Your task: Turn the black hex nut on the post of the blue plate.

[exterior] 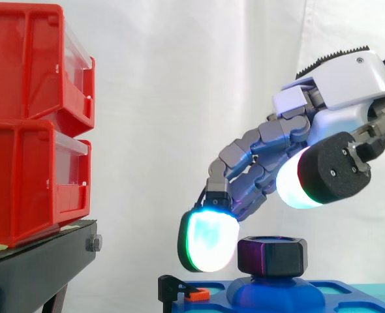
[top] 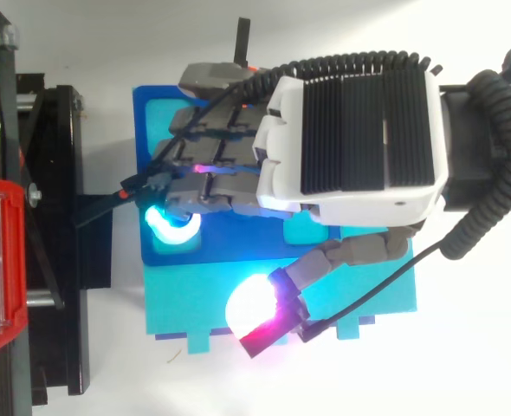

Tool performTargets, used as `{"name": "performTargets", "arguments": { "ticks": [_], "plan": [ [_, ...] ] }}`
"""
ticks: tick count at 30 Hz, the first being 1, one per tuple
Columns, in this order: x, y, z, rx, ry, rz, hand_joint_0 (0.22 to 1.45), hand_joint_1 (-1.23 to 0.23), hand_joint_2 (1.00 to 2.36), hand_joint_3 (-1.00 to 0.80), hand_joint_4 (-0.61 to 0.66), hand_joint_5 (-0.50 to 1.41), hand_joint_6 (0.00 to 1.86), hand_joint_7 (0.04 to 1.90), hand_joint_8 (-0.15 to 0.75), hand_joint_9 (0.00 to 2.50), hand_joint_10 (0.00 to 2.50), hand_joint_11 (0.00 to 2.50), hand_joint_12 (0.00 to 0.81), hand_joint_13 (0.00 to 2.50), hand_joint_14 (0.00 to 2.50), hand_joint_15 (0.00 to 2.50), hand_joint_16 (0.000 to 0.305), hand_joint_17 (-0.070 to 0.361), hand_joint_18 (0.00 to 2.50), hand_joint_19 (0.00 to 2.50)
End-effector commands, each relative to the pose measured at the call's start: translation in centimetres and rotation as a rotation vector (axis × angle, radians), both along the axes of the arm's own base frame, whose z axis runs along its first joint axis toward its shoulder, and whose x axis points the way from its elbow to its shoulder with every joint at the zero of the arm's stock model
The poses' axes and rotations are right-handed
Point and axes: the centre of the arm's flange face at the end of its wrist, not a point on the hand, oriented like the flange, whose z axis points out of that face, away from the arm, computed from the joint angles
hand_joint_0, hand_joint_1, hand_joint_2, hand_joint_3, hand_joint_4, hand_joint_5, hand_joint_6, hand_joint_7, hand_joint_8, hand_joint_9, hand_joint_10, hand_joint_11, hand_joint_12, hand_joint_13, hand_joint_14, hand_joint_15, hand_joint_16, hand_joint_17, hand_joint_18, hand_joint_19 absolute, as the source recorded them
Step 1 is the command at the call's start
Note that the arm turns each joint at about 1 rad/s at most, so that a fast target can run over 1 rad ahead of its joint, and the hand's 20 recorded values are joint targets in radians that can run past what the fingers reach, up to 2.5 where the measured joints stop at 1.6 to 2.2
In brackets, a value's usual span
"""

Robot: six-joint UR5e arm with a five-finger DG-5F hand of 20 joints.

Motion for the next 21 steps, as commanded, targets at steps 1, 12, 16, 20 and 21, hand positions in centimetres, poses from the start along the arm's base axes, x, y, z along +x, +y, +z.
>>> {"name": "performTargets", "arguments": {
  "ticks": [1,12,16,20,21],
  "plan": [
    [-0.3,-0.4,-0.1,-0.001,0.022,-0.001,0.48,-0.45,1.0,-0.5,0.21,-0.19,0.5,0.78,0.257,0.4,0.0,0.0,0.381,0.39,0.0,0.08,0.058,0.13,0.09,0.16],
    [-0.7,-2.6,-0.1,0.001,0.028,0.009,0.48,-0.45,1.0,-0.5,0.2,-0.19,0.5,0.79,0.257,0.4,0.0,0.0,0.381,0.39,0.0,0.08,0.058,0.131,0.09,0.16],
    [-0.8,-3.2,-0.1,-0.001,0.028,0.011,0.48,-0.45,1.0,-0.5,0.2,-0.19,0.5,0.79,0.256,0.4,0.0,0.0,0.381,0.39,0.0,0.08,0.058,0.131,0.09,0.16],
    [-1.0,-4.3,-0.1,-0.006,0.025,0.014,0.48,-0.45,1.0,-0.5,0.2,-0.2,0.5,0.79,0.256,0.4,0.0,0.0,0.381,0.39,0.0,0.09,0.058,0.131,0.09,0.16],
    [-1.1,-4.7,-0.1,-0.006,0.023,0.017,0.48,-0.44,1.0,-0.5,0.2,-0.2,0.5,0.79,0.256,0.4,0.0,0.0,0.381,0.39,0.0,0.08,0.058,0.131,0.09,0.16]
  ]
}}
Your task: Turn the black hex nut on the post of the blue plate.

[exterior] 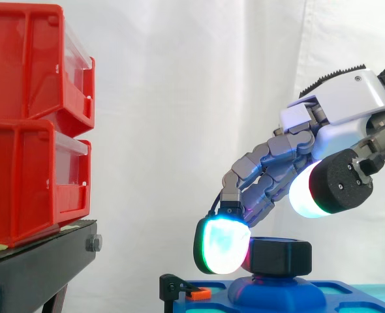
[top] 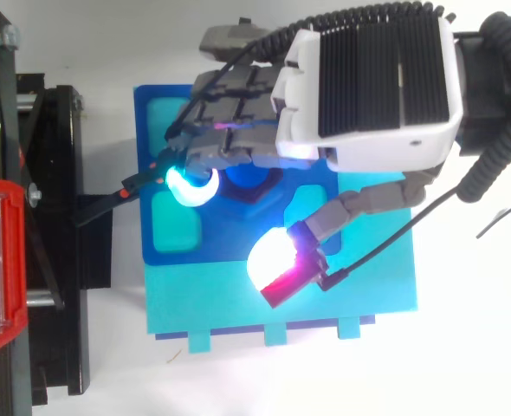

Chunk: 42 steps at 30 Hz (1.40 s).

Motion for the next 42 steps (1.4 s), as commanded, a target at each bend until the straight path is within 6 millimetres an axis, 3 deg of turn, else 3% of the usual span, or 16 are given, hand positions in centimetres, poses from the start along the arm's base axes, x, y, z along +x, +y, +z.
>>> {"name": "performTargets", "arguments": {
  "ticks": [1,16,23,30,42],
  "plan": [
    [-0.1,-1.2,-0.1,-0.006,-0.004,0.004,0.48,-0.45,1.0,-0.5,0.2,-0.2,0.5,0.79,0.256,0.4,0.0,0.0,0.381,0.39,0.0,0.08,0.058,0.131,0.09,0.16],
    [-0.9,-4.6,-0.1,0.006,-0.008,0.019,0.48,-0.45,1.0,-0.5,0.2,-0.19,0.5,0.79,0.256,0.4,0.0,0.0,0.382,0.39,0.0,0.08,0.058,0.131,0.1,0.16],
    [-0.9,-5.1,0.2,0.007,-0.028,0.033,0.48,-0.45,1.0,-0.5,0.2,-0.19,0.5,0.79,0.256,0.4,0.0,0.0,0.38,0.39,0.0,0.08,0.058,0.13,0.1,0.15],
    [-0.1,-4.1,0.4,0.005,-0.068,0.036,0.48,-0.45,1.0,-0.5,0.2,-0.19,0.5,0.78,0.257,0.4,0.0,0.0,0.38,0.4,0.0,0.09,0.058,0.131,0.11,0.16],
    [1.2,0.1,0.7,0.006,-0.103,0.034,0.48,-0.45,1.0,-0.5,0.2,-0.19,0.5,0.78,0.258,0.4,0.0,0.0,0.38,0.41,0.0,0.09,0.058,0.13,0.13,0.16]
  ]
}}
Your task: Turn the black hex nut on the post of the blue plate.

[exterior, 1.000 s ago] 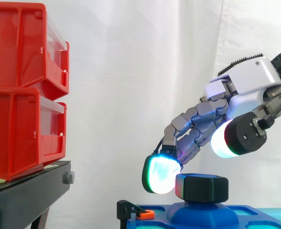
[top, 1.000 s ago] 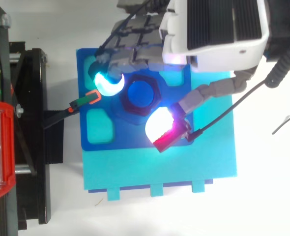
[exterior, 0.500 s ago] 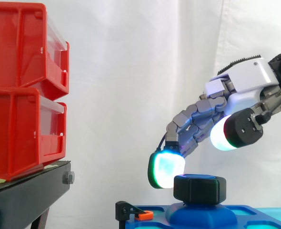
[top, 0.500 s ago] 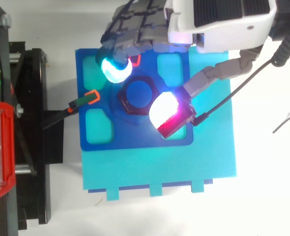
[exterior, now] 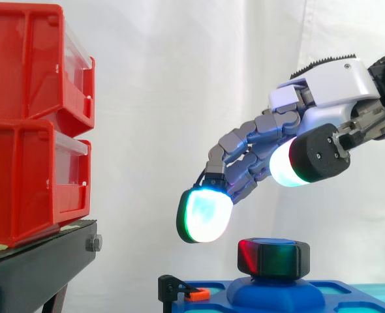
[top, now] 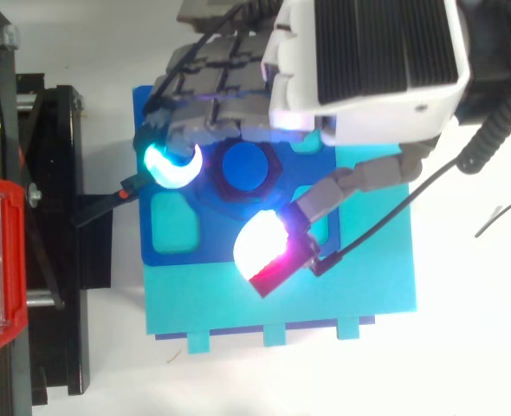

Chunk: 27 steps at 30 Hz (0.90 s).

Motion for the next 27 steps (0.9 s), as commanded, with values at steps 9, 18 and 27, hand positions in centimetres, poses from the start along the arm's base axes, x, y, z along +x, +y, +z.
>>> {"name": "performTargets", "arguments": {
  "ticks": [9,18,27],
  "plan": [
    [0.4,3.3,-0.1,-0.004,0.011,-0.009,0.48,-0.45,1.0,-0.5,0.21,-0.19,0.5,0.78,0.259,0.4,0.0,0.0,0.381,0.42,0.0,0.1,0.058,0.13,0.14,0.16],
    [0.1,3.5,-0.3,-0.003,0.041,-0.002,0.48,-0.44,1.0,-0.5,0.21,-0.19,0.5,0.78,0.26,0.41,0.0,0.0,0.381,0.42,0.0,0.09,0.058,0.13,0.14,0.17],
    [-0.5,2.2,-0.5,-0.004,0.073,-0.014,0.48,-0.44,1.0,-0.5,0.2,-0.19,0.5,0.78,0.26,0.41,0.0,0.0,0.382,0.42,0.0,0.09,0.058,0.13,0.15,0.18]
  ]
}}
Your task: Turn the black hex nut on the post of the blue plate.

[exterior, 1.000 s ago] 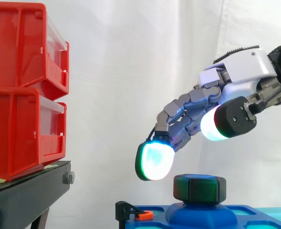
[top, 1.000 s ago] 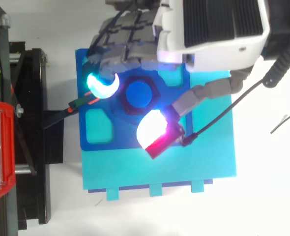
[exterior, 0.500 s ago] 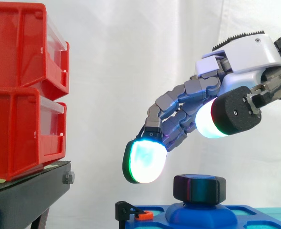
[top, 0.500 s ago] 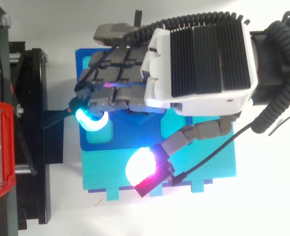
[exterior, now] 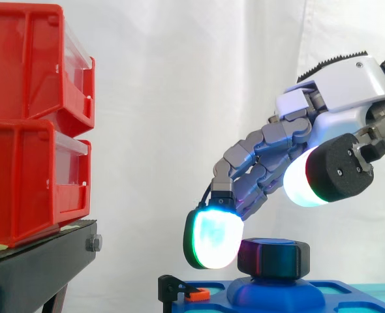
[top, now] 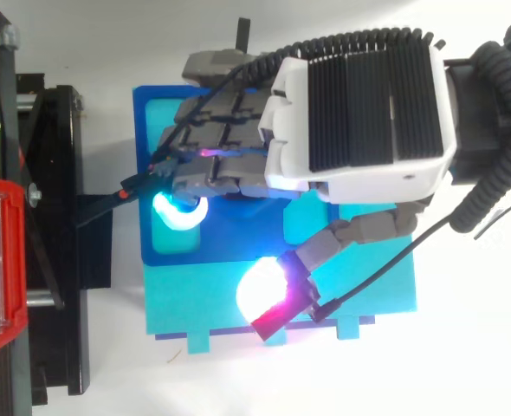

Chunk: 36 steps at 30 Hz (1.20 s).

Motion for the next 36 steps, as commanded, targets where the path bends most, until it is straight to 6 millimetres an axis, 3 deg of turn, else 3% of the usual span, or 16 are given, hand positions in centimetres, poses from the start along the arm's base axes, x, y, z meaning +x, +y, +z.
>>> {"name": "performTargets", "arguments": {
  "ticks": [1,7,20,27,36],
  "plan": [
    [-0.2,-0.6,0.0,-0.001,0.012,-0.005,0.48,-0.45,1.0,-0.5,0.21,-0.19,0.5,0.78,0.26,0.41,0.0,0.0,0.383,0.42,0.0,0.09,0.058,0.13,0.15,0.18],
    [-0.5,-1.4,0.0,0.0,0.015,0.004,0.48,-0.44,1.0,-0.5,0.21,-0.19,0.5,0.78,0.261,0.41,0.0,0.0,0.383,0.43,0.0,0.1,0.057,0.129,0.16,0.18],
    [-1.2,-5.0,-0.1,-0.001,0.014,0.012,0.48,-0.44,1.0,-0.5,0.21,-0.19,0.5,0.78,0.262,0.41,0.0,0.0,0.383,0.44,0.0,0.11,0.057,0.129,0.17,0.18],
    [-1.6,-7.8,0.1,-0.004,-0.012,0.025,0.48,-0.44,1.0,-0.5,0.21,-0.19,0.5,0.78,0.261,0.41,0.0,0.0,0.383,0.44,0.0,0.11,0.058,0.13,0.17,0.19],
    [-1.3,-7.9,1.0,-0.005,-0.038,0.032,0.48,-0.44,1.0,-0.5,0.21,-0.19,0.5,0.78,0.261,0.41,0.0,0.0,0.382,0.45,0.0,0.11,0.057,0.129,0.17,0.19]
  ]
}}
